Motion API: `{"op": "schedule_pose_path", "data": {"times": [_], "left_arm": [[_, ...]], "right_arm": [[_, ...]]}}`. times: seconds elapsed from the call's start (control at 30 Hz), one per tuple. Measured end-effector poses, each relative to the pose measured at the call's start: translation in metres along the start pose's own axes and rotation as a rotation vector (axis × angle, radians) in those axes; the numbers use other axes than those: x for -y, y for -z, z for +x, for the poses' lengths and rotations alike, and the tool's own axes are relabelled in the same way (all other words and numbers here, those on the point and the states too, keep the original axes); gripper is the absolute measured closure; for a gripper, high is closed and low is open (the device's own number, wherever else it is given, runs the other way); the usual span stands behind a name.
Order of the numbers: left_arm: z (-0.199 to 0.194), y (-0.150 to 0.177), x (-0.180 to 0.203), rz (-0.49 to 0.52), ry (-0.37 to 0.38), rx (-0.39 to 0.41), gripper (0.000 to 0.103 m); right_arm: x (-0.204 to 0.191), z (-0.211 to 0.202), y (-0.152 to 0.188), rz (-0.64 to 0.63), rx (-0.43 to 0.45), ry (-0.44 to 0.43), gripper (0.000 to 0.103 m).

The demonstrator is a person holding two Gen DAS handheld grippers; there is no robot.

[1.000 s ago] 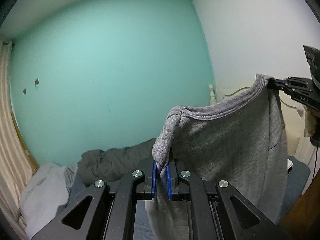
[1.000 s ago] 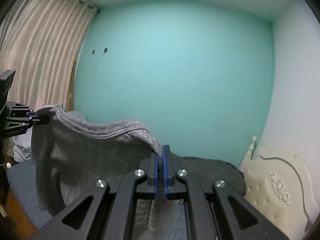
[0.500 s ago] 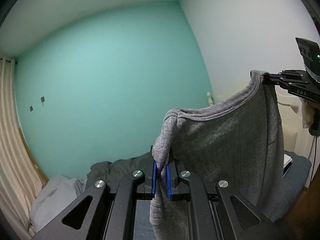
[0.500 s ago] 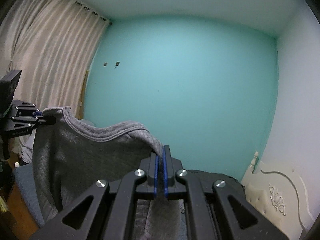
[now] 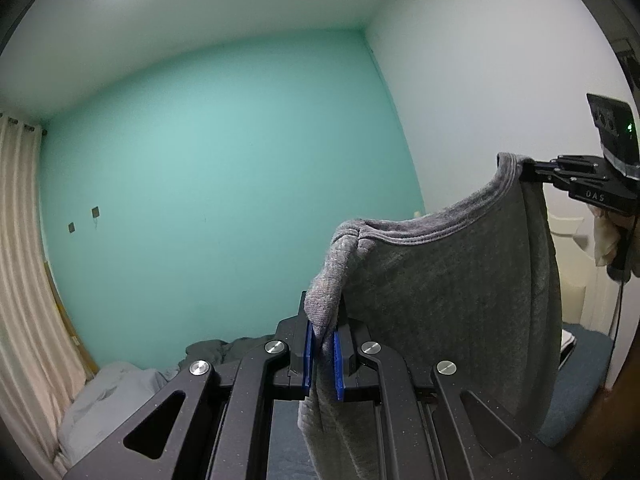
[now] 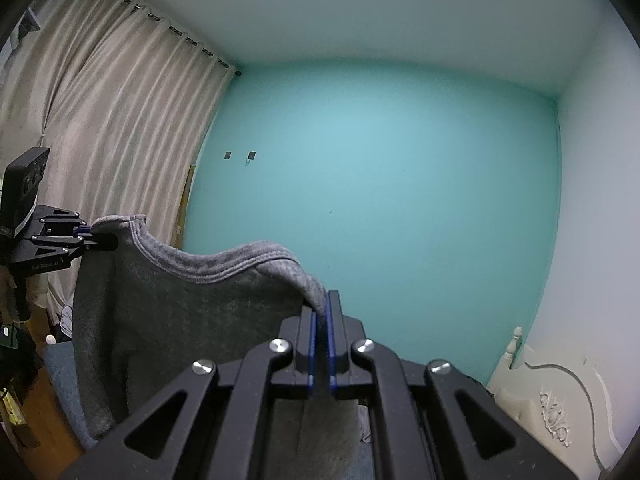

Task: Fold clothes
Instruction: 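Lift the sweater with both grippers, spreading it between them to shake it out, then lower the held sweater flat onto the bed with both grippers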

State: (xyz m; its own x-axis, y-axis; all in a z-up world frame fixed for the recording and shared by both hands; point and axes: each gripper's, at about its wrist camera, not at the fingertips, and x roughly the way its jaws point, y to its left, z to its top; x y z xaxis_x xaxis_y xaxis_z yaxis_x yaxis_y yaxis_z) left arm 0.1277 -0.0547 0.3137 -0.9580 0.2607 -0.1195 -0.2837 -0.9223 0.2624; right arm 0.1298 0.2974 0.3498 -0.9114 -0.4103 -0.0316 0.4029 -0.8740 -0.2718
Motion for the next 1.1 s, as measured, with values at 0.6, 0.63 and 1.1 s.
{"op": "schedule_pose_path", "data": {"times": [0.6,0.63,1.1], "left_arm": [[0.15,0.073,0.036,-0.015,0.064,-0.273,0.095],[0.169,0.09,0.038,-0.028,0.071,-0.307,0.095],[0.353,0.234,0.044,-0.172,0.104,-0.563,0.095]], "right_arm": [[0.015,0.08,0.097,0.119,-0.216,-0.054,0.099],[0.014,0.092,0.112,0.13,-0.246,-0.058,0.099],[0.017,0.263,0.337,0.231,-0.608,-0.062,0.099]]}}
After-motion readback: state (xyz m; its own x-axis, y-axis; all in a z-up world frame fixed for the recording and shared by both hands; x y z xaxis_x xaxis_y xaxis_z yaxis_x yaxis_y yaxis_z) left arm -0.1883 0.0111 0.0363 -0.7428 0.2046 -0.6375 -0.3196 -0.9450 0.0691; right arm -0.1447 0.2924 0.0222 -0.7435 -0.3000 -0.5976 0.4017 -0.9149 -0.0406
